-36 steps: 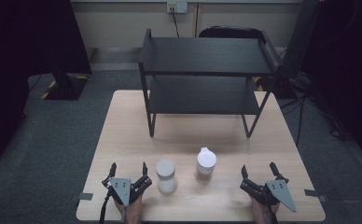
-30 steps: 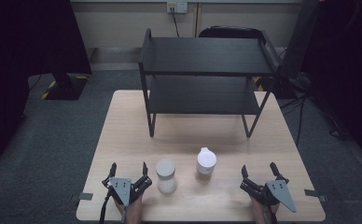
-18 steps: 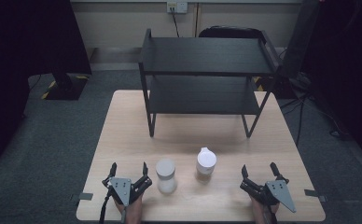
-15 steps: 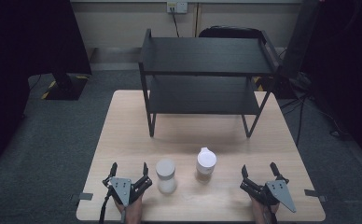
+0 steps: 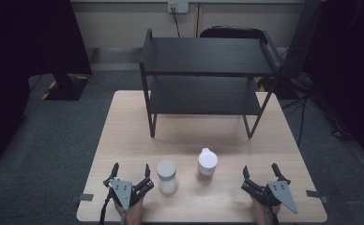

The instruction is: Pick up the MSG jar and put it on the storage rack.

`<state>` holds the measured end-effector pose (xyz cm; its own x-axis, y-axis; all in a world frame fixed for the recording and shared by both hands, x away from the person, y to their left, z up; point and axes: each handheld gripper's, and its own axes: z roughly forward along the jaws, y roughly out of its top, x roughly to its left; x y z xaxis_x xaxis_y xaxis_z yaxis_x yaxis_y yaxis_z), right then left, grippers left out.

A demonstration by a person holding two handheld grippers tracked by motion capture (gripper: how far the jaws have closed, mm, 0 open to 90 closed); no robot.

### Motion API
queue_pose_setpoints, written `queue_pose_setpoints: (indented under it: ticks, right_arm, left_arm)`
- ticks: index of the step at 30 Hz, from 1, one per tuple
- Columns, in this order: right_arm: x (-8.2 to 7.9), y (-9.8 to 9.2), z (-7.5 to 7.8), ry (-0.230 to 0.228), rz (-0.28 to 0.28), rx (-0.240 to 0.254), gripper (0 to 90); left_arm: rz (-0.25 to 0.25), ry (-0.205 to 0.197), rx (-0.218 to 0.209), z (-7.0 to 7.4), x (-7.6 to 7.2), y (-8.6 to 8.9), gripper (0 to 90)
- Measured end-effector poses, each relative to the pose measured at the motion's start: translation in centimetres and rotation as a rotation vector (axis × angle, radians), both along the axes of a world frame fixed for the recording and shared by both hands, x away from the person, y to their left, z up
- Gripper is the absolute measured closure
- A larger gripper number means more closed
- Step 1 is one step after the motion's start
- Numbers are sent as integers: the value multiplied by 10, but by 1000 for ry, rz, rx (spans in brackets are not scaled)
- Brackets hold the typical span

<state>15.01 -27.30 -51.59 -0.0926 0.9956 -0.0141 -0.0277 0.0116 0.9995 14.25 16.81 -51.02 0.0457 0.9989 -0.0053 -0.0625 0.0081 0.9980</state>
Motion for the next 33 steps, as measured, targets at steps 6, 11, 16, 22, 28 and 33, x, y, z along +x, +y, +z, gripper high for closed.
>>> queue_pose_setpoints:
  ticks: [6,11,16,22,28,33]
  right_arm:
    - [0,0,0,0,0,0,0]
    - [0,0,0,0,0,0,0]
    - [0,0,0,0,0,0,0]
    - [0,0,0,0,0,0,0]
    - [0,0,0,0,0,0,0]
    - [0,0,0,0,0,0,0]
  left_arm:
    - [-44,-4,-47,16,-5,3,1]
    - [-87,-20,-75,30,-9,6,1]
    - [-148,-33,-107,42,-10,11,1]
    - [-200,-53,-88,47,-8,10,1]
    - [-244,-50,-90,48,-6,4,4]
    - [-264,-35,-75,47,-4,-4,7]
